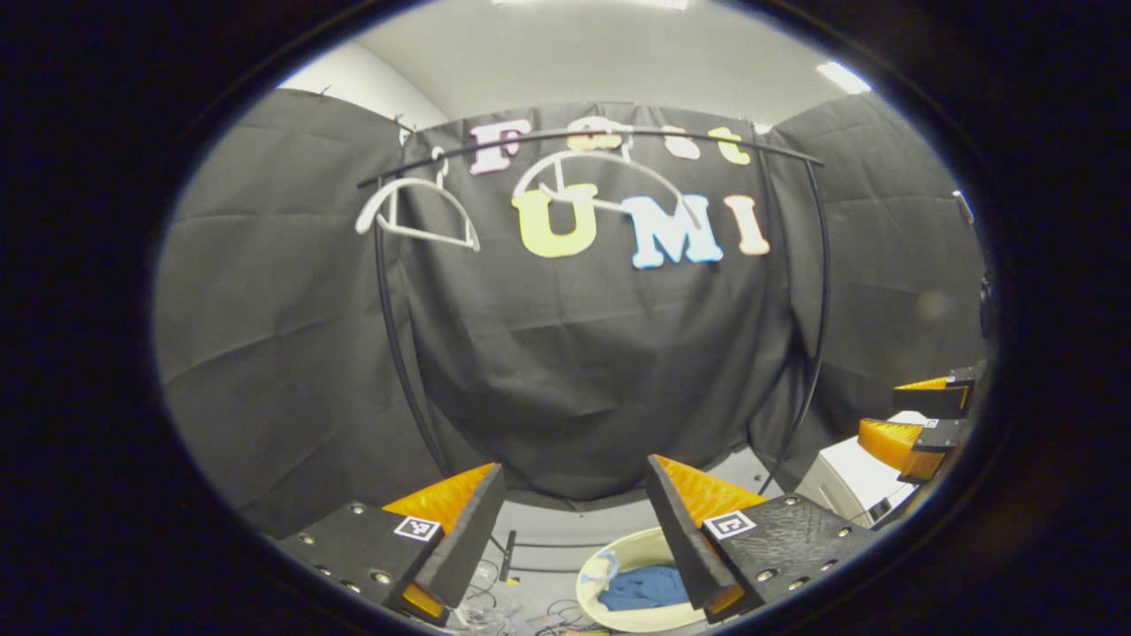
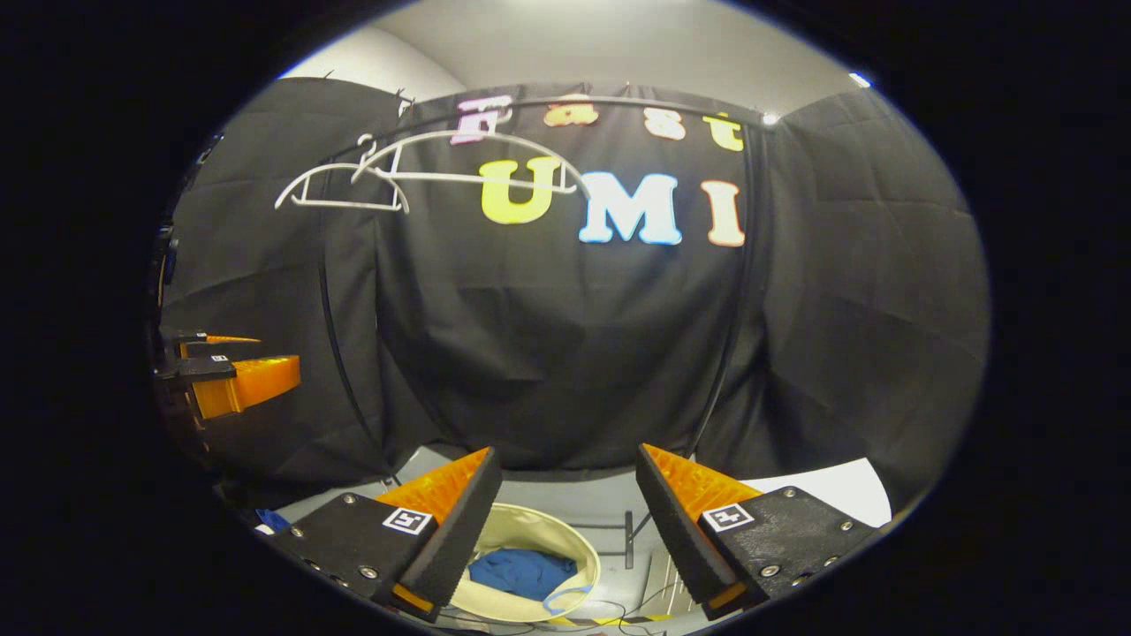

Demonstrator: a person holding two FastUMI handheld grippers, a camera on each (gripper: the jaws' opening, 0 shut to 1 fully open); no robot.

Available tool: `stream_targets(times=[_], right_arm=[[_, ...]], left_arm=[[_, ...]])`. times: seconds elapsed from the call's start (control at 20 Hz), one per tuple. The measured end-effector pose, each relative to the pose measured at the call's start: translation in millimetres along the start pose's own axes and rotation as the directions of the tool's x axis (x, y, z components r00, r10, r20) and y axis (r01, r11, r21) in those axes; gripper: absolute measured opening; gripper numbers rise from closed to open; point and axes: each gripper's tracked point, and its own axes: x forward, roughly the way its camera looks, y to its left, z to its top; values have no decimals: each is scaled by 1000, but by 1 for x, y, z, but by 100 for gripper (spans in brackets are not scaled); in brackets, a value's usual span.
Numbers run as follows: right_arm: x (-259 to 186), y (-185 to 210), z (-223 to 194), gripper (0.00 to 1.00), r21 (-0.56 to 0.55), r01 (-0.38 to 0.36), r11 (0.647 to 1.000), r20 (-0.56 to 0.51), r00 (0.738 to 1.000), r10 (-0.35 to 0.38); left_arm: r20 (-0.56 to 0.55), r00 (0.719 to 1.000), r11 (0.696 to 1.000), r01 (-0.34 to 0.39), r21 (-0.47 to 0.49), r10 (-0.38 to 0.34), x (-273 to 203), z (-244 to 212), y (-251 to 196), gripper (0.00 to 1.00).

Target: Grasp the clothes on the hanger with both hands and then place them into the laundry hamper below.

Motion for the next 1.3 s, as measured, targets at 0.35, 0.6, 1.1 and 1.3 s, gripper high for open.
stream_targets(times=[0.35,0.6,1.1,1.3], right_arm=[[-65,-22,70,93,-10,29,1000,183,983,-27],[-102,-36,99,93,-1,56,998,279,959,-53],[-140,-61,103,95,67,118,991,330,934,-134],[-140,-61,103,95,60,132,989,342,929,-145]], left_arm=[[150,988,999,-41,-10,42,-73,62,-1,97],[226,969,995,-95,-9,95,-106,101,16,97],[305,940,987,-159,-3,152,-147,125,38,97],[311,939,988,-151,-9,147,-145,125,39,97]])
